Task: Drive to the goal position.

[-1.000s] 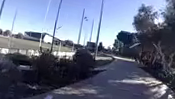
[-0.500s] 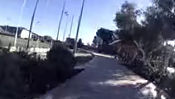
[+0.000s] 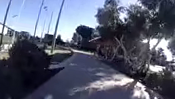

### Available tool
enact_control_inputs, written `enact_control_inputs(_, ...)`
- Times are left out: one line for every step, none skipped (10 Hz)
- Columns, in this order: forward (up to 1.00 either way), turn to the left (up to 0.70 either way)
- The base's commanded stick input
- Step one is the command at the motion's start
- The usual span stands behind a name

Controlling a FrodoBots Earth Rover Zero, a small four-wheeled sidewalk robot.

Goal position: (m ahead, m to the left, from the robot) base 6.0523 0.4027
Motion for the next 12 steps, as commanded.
enact_control_inputs(1.0,0.0)
enact_control_inputs(1.0,0.0)
enact_control_inputs(1.0,0.0)
enact_control_inputs(1.0,0.0)
enact_control_inputs(1.0,0.0)
enact_control_inputs(1.0,0.0)
enact_control_inputs(1.0,0.0)
enact_control_inputs(1.0,0.02)
enact_control_inputs(1.0,0.01)
enact_control_inputs(1.0,0.4)
enact_control_inputs(1.0,0.4)
enact_control_inputs(1.0,0.0)
